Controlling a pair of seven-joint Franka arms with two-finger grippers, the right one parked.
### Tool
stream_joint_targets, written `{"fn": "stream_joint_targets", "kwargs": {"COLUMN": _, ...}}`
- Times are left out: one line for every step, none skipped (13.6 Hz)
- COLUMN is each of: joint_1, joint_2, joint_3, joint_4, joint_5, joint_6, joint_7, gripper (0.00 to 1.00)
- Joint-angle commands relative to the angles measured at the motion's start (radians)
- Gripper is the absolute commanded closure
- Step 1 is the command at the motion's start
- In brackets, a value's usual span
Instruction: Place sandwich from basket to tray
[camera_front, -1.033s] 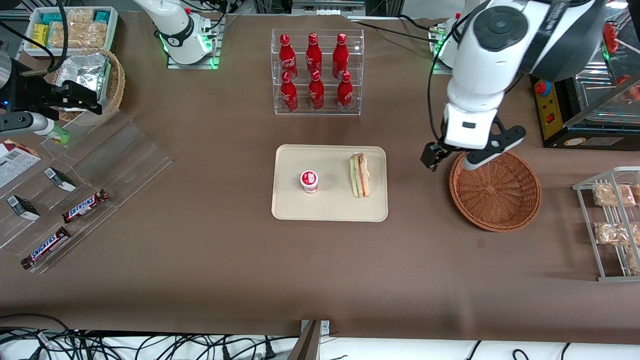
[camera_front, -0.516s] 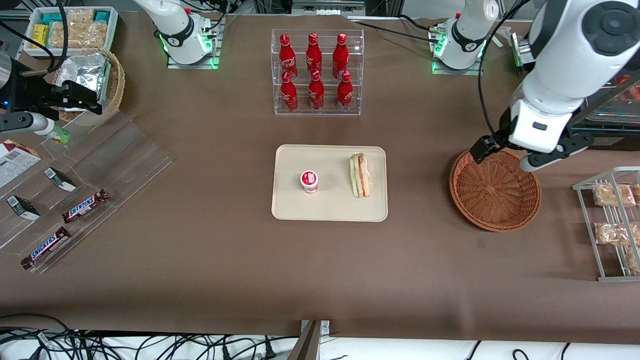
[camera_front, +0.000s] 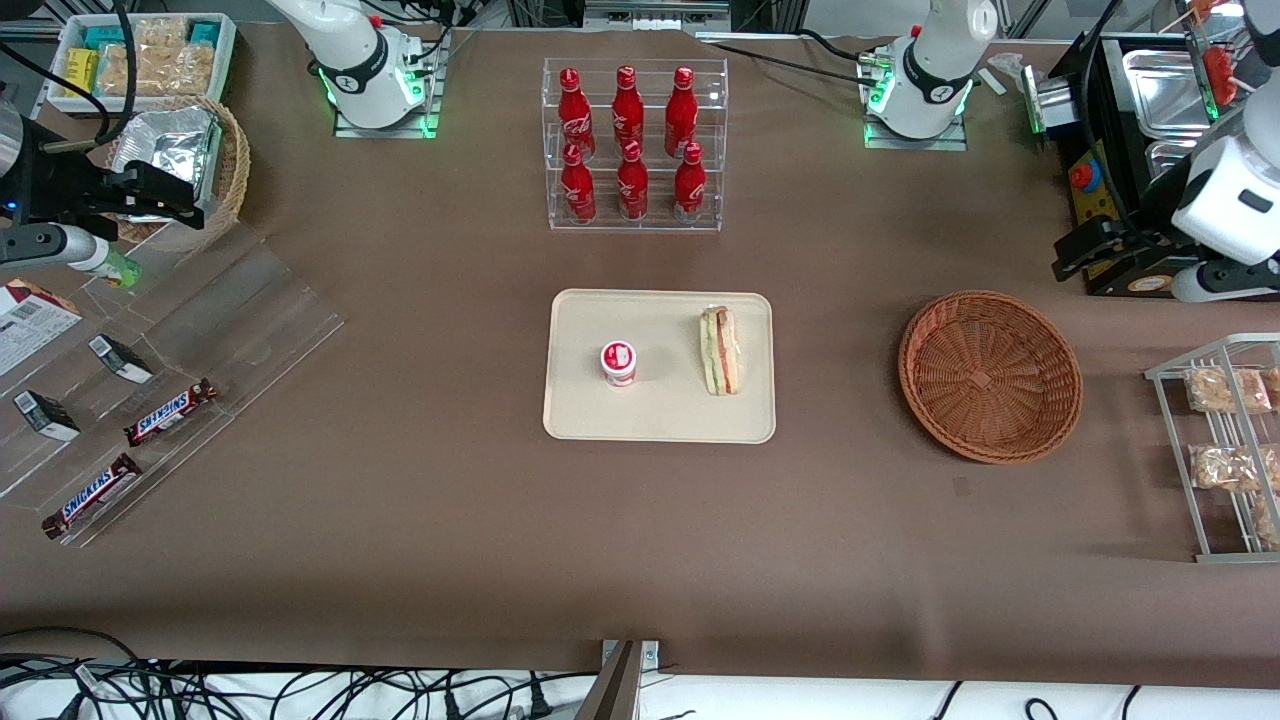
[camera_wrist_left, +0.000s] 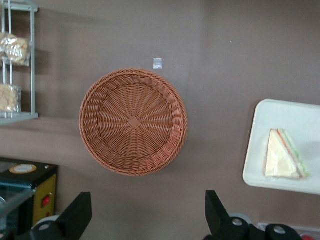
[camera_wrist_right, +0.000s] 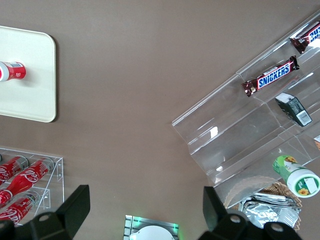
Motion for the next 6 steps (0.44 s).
{"fn": "stream_joint_targets", "kwargs": {"joint_1": 0.000, "joint_2": 0.003, "joint_3": 0.010, "joint_4": 0.014, "joint_5": -0.022, "joint_6": -0.022, "joint_7": 0.217, "gripper": 0.00}}
{"fn": "stream_joint_targets", "kwargs": {"joint_1": 0.000, "joint_2": 0.002, "joint_3": 0.010, "joint_4": 0.014, "joint_5": -0.022, "joint_6": -0.022, "joint_7": 0.239, "gripper": 0.00}}
{"fn": "stream_joint_targets", "kwargs": {"joint_1": 0.000, "joint_2": 0.003, "joint_3": 0.008, "joint_4": 0.015, "joint_5": -0.014, "joint_6": -0.022, "joint_7": 0.239, "gripper": 0.00}}
{"fn": "stream_joint_targets", "kwargs": {"joint_1": -0.001, "joint_2": 0.003, "joint_3": 0.008, "joint_4": 0.014, "joint_5": -0.012, "joint_6": -0.022, "joint_7": 0.245, "gripper": 0.00}}
{"fn": "stream_joint_targets", "kwargs": {"joint_1": -0.001, "joint_2": 0.006, "joint_3": 0.007, "joint_4": 0.015, "joint_5": -0.011, "joint_6": -0.020, "joint_7": 0.245, "gripper": 0.00}}
{"fn": "stream_joint_targets", "kwargs": {"joint_1": -0.001, "joint_2": 0.008, "joint_3": 0.005, "joint_4": 0.018, "joint_5": -0.012, "joint_6": -0.020, "joint_7": 0.241, "gripper": 0.00}}
